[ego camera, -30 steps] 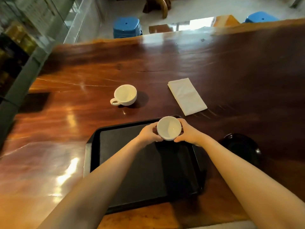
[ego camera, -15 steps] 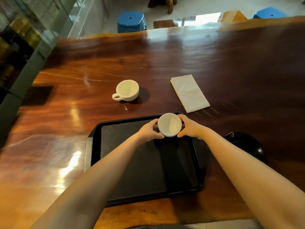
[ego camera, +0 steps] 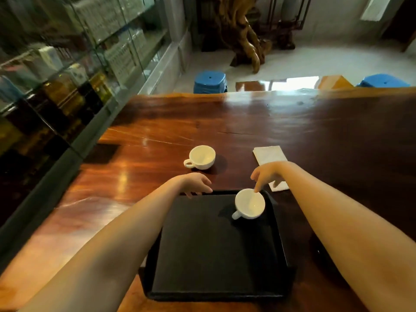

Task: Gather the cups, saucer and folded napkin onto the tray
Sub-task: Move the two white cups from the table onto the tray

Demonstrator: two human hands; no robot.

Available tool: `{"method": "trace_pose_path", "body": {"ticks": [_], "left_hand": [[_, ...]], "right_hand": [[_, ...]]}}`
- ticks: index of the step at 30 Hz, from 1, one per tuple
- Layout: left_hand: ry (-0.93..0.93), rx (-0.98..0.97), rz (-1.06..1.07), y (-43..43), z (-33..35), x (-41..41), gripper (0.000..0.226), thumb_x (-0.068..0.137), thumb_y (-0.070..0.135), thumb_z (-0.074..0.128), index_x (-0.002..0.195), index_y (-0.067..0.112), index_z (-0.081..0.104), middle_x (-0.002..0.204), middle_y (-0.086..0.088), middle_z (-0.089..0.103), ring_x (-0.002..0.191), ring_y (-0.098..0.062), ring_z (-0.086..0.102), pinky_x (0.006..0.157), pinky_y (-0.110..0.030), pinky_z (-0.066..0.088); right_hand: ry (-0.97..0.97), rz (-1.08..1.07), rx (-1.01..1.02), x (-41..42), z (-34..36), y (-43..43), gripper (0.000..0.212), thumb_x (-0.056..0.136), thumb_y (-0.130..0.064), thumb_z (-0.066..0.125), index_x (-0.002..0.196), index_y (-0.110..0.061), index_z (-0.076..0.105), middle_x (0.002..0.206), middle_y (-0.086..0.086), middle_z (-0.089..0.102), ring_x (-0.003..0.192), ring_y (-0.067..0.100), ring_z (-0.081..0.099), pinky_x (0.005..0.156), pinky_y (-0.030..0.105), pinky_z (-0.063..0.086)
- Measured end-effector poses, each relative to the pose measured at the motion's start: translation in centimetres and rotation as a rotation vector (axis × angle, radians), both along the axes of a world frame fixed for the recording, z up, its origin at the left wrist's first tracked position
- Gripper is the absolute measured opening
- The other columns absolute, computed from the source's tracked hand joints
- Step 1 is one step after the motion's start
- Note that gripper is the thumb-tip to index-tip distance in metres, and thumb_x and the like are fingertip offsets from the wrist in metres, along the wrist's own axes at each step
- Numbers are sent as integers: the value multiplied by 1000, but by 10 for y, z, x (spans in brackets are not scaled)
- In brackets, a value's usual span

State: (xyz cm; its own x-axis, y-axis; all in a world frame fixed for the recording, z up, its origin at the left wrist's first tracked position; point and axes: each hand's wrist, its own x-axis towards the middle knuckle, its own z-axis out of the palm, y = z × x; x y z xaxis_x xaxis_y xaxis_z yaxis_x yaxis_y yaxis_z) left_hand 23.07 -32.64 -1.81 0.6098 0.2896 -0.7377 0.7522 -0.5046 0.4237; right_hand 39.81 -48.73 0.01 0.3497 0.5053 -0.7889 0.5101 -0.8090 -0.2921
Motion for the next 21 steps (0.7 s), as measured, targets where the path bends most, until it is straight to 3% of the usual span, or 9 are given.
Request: {"method": "trace_pose_path", "body": {"ticks": [10,21], "left_hand": [[13,87,9,74,18,-5,48,93,31,55,138,19,47,137,-8,53,119,-27,57,92,-40,54],[86,52,-7,150,-43,21,57,90,30,59,142,19,39,145,-6,45,126,-27,50,90,-41,51]], "right_hand": [[14,82,-34,2,3,91,69,85,-15,67,145,-15,30,152,10,34,139,30,34,107,47,39],[30,44,13,29,-65,155,77,83,-16,69,146,-15,24,153,10,31,134,33,38,105,46,42]]}}
